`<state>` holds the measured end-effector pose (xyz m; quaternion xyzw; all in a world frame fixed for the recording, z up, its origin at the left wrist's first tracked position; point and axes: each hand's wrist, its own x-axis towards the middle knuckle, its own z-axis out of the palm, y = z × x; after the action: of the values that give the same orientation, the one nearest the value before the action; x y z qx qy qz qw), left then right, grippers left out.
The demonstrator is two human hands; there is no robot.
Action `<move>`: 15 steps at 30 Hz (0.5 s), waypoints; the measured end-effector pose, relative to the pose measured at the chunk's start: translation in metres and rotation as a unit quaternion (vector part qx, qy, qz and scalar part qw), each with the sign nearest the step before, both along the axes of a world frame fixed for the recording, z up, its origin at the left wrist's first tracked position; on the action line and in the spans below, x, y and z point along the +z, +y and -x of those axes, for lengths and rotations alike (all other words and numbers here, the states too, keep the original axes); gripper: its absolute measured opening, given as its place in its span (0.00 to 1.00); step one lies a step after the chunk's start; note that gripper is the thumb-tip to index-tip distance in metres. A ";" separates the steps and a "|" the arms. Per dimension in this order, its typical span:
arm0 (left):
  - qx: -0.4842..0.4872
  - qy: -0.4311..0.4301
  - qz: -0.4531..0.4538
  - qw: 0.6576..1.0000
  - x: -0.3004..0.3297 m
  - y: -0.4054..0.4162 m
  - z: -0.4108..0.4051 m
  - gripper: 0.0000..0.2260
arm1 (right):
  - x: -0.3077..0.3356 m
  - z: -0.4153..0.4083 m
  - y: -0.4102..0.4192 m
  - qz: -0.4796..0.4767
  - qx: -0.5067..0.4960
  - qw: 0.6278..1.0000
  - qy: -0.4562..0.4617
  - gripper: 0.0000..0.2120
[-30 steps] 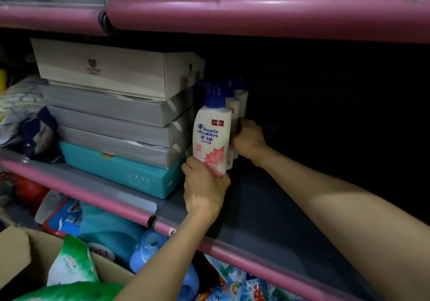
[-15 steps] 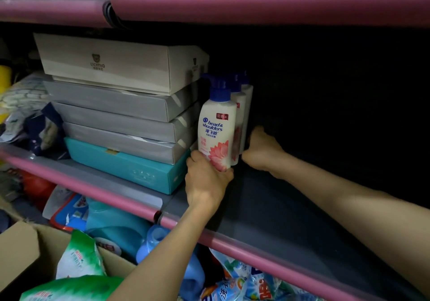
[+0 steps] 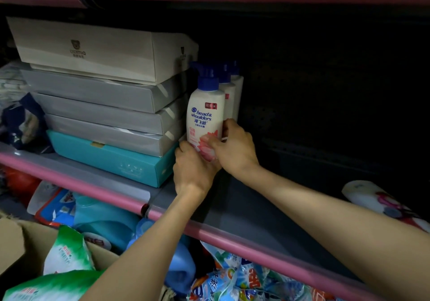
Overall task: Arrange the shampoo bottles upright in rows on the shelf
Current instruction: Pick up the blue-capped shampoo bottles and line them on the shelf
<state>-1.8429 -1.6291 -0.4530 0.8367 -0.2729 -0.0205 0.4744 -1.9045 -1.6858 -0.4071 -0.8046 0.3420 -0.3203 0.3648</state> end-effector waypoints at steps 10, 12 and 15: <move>-0.027 0.032 -0.114 0.993 0.021 0.015 0.027 0.30 | 0.040 0.092 -0.011 0.060 0.025 0.982 0.177 0.24; -0.037 0.039 -0.088 0.995 0.025 0.025 0.054 0.26 | 0.053 0.134 -0.016 0.074 0.008 0.973 0.217 0.22; -0.129 -0.010 -0.073 0.989 0.033 0.037 0.110 0.21 | 0.062 0.197 -0.022 0.076 -0.031 0.953 0.292 0.21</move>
<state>-1.9528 -1.5924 -0.4202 0.8271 -0.3809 -0.0933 0.4027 -2.1016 -1.7081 -0.3450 -0.8772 0.4331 -0.1077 0.1770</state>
